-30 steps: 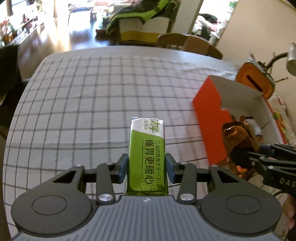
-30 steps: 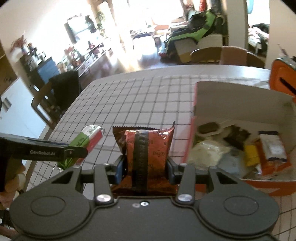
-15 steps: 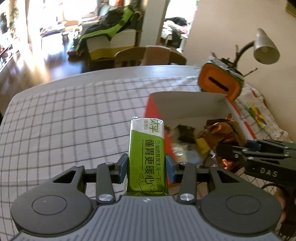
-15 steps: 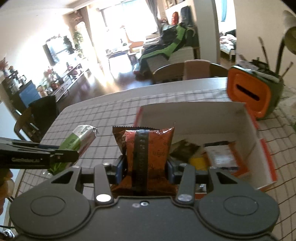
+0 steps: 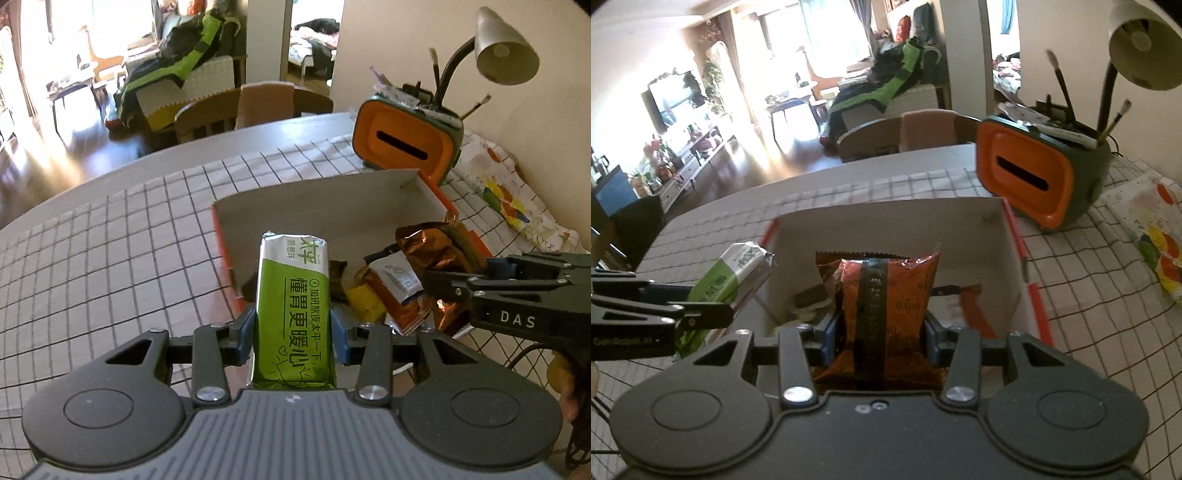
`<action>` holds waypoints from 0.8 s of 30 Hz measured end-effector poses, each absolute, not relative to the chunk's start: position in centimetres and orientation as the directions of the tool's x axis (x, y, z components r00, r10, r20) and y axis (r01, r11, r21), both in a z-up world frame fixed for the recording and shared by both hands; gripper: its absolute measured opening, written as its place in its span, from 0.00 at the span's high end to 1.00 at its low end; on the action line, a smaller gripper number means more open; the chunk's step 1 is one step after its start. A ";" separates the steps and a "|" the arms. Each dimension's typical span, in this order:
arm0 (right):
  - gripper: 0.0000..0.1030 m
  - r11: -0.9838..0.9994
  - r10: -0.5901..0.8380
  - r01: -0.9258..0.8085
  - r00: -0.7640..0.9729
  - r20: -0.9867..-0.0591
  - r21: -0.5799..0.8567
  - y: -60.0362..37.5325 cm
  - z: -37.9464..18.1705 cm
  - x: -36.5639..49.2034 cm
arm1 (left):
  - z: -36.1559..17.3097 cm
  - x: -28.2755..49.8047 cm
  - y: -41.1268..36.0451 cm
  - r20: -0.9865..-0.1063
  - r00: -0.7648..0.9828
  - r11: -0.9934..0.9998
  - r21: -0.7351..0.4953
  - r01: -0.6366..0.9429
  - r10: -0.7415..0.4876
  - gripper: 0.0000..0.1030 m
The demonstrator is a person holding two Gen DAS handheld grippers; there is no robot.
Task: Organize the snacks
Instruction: 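Carry the green bar and brown pouch into the orange box with both tools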
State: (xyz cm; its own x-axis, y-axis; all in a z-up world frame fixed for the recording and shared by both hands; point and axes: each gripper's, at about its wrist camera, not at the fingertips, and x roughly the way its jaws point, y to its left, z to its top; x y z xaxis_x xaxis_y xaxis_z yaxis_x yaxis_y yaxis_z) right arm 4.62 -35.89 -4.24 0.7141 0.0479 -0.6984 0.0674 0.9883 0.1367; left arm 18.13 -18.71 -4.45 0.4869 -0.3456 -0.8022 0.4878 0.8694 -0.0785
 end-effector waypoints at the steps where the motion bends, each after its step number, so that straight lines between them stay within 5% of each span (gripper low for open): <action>1: 0.57 0.989 0.043 0.072 0.709 -0.703 0.133 -36.3 -4.4 4.8 | -4.8 18.4 -19.2 -0.808 0.479 0.868 -0.077 0.490 -0.342 0.60; 24: 0.57 1.000 -0.006 0.016 0.595 -0.803 0.005 -36.5 -8.4 9.1 | -11.0 22.5 -24.4 -0.907 0.360 0.896 -0.039 0.441 -0.217 0.60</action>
